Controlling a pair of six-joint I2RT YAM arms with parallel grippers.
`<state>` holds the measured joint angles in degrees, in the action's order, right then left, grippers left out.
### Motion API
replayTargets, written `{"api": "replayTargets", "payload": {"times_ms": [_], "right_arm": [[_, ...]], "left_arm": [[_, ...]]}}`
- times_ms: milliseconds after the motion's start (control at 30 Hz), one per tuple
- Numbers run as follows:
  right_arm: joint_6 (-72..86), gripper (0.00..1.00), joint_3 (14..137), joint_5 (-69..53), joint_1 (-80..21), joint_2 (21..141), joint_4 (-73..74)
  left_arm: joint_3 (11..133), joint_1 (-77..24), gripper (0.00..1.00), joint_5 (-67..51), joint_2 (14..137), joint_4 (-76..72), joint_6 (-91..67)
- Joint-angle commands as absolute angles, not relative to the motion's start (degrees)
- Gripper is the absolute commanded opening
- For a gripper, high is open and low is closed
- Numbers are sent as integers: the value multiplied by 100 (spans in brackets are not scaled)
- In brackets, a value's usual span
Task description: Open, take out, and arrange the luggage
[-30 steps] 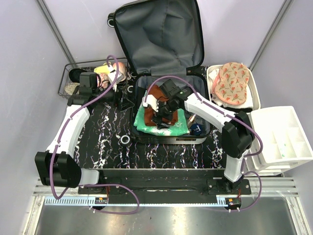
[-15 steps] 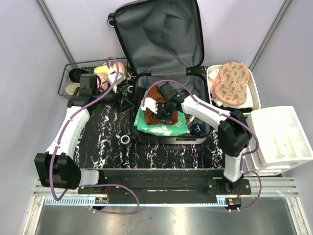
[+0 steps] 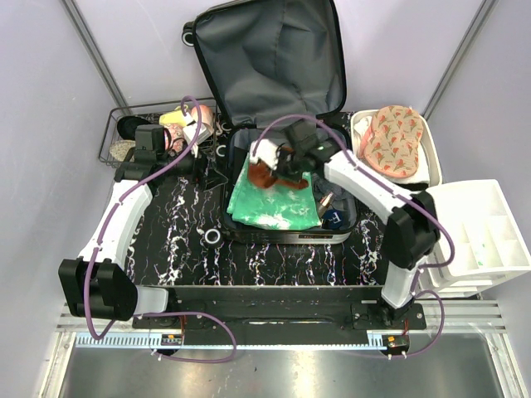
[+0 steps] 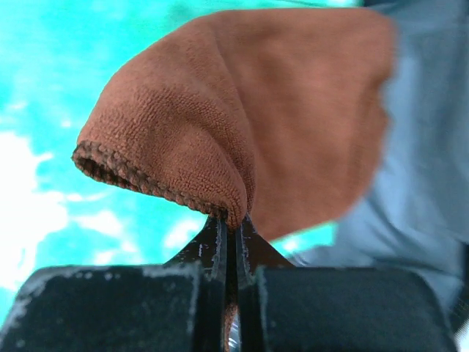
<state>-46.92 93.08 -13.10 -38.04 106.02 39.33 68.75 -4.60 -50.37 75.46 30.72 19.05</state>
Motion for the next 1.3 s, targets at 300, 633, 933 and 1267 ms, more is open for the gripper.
{"api": "replayTargets", "payload": {"times_ms": [300, 633, 933, 1267], "right_arm": [[-5256, 0, 10651, -774, -2453, 9360, 3393], [-5905, 0, 11566, -685, -1381, 9308, 3428], [-6152, 0, 12724, -1291, 59, 10194, 3103], [-6459, 0, 15433, -1854, 1028, 12532, 2850]], "left_arm": [[7128, -431, 75, -5317, 7734, 2654, 1819], [7304, -439, 75, -5458, 7998, 2549, 1679], [7409, -431, 75, -5476, 8139, 2479, 1573], [7418, -431, 74, -5353, 8218, 2479, 1503]]}}
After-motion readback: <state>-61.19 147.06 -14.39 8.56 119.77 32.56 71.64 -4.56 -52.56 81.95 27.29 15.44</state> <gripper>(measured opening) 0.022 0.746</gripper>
